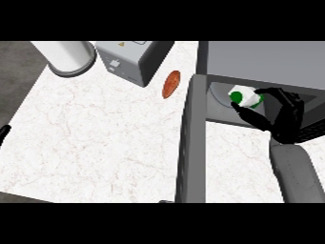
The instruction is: Pick up the milk, place it into the microwave and close the microwave
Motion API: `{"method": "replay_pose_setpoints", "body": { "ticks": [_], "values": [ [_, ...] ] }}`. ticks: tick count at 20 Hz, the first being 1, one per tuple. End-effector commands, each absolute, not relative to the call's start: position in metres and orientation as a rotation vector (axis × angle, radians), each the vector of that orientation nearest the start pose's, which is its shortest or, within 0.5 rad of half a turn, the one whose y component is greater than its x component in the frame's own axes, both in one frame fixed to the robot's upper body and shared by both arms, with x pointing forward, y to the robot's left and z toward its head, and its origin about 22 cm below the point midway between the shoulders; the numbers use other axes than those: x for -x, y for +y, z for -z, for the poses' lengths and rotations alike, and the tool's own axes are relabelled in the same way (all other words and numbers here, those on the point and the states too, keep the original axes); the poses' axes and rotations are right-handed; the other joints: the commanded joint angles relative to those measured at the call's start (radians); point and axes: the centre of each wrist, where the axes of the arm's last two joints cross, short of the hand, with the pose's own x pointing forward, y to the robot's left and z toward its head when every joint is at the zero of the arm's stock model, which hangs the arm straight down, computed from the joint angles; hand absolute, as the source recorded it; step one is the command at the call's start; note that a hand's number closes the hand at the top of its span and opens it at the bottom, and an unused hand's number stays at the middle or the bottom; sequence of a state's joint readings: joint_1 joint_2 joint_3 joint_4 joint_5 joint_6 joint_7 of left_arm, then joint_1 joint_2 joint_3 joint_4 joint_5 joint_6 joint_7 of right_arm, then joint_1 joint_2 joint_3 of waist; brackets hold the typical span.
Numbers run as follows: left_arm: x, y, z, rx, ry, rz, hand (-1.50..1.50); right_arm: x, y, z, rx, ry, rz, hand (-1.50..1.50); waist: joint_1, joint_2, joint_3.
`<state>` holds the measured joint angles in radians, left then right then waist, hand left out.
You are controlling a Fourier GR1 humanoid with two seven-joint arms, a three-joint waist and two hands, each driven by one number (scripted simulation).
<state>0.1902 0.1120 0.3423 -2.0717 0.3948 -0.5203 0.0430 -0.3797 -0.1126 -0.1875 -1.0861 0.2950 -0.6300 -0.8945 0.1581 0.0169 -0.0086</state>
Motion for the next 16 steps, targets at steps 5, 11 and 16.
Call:
{"method": "replay_pose_setpoints", "body": {
  "ticks": [5,11,16],
  "values": [
    [-0.177,0.318,-0.097,0.246,-1.931,0.209,-1.50,-0.353,-0.234,0.019,0.772,-2.052,-0.079,-1.50,0.061,0.061,0.008],
    [-0.180,0.311,-0.097,0.260,-1.946,0.203,-1.50,-0.361,-0.222,0.019,0.707,-2.002,-0.043,-1.50,0.057,0.047,0.009],
    [-0.184,0.298,-0.097,0.277,-1.928,0.212,-1.50,-0.378,-0.222,0.010,0.690,-1.943,-0.061,-1.50,0.039,0.045,0.011]
  ]
}}
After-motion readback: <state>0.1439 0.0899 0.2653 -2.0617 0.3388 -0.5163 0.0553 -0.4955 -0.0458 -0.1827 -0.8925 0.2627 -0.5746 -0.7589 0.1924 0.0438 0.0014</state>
